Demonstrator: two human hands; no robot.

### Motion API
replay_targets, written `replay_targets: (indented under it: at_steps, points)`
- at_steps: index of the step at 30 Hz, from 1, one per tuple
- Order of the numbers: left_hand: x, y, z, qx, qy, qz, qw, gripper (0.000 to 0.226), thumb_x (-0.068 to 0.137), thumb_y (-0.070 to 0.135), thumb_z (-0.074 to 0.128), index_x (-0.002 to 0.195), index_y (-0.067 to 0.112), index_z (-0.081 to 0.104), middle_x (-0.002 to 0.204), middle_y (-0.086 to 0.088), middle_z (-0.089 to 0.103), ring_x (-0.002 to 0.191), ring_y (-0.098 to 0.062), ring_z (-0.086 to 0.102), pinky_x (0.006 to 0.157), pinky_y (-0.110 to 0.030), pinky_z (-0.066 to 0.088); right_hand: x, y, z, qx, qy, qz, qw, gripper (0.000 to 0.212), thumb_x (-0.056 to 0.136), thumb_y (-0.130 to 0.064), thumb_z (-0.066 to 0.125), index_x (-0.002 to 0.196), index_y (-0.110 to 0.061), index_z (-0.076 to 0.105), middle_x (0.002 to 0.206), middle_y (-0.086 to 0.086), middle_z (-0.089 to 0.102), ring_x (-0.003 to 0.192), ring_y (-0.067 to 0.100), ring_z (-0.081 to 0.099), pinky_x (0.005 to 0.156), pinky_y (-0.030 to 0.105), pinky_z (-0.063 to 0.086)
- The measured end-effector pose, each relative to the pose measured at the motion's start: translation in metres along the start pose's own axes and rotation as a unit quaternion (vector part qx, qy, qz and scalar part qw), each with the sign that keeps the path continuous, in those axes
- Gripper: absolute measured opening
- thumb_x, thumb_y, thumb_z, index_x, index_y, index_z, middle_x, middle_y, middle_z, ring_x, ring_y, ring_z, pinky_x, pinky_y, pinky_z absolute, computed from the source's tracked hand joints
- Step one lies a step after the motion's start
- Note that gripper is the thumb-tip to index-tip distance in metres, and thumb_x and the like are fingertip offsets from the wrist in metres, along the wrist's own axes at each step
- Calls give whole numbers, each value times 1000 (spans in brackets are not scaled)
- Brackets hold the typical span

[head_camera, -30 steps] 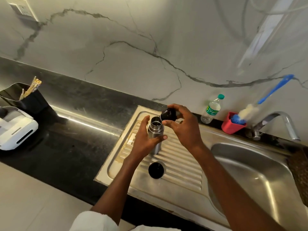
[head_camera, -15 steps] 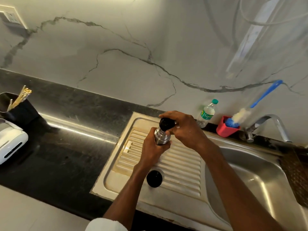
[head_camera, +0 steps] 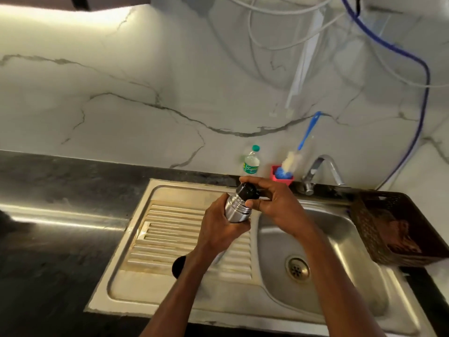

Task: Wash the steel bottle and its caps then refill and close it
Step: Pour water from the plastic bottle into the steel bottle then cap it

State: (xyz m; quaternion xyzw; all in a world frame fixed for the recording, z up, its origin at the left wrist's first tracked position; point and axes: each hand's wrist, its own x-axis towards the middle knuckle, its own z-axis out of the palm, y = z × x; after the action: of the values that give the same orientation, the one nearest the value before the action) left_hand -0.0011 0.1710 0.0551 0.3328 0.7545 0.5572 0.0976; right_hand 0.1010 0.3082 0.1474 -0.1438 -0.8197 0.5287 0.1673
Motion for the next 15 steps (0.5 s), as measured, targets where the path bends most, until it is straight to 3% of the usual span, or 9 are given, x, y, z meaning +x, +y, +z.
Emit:
replay_targets:
  at_steps: [4, 8, 11, 15]
  points:
    - [-8, 12, 15, 3, -4, 4, 1000, 45, 61, 38, 87, 93, 26, 58, 82, 3, 70, 70, -21, 67, 64, -51, 56, -14, 5, -19, -17, -9, 9, 1000, 62, 83, -2, 80, 134, -33, 65, 135, -14, 65, 121, 5, 63, 107, 36, 52]
    - [-14, 15, 26, 8, -6, 2, 1000, 47, 60, 40, 86, 96, 25, 59, 84, 2, 71, 72, -22, 68, 64, -51, 57, -25, 8, -25, -41, -24, 13, 999, 62, 88, 1, 74, 138, -34, 62, 137, -17, 62, 122, 0, 58, 105, 26, 48]
    - [-16, 16, 30, 10, -5, 2, 1000, 47, 61, 40, 85, 96, 24, 60, 83, 2, 71, 71, -21, 68, 64, -50, 57, -27, 11, -23, -62, -7, 14, 998, 60, 87, -2, 76, 135, -34, 64, 133, -16, 62, 114, 3, 61, 96, 20, 50]
    - [-19, 16, 33, 25, -6, 1, 1000, 47, 62, 42, 86, 97, 26, 58, 83, 4, 70, 70, -18, 68, 63, -50, 57, -28, 12, -25, -91, 28, 29, 995, 50, 82, -24, 86, 127, -33, 66, 122, -17, 65, 96, -1, 63, 84, 16, 53]
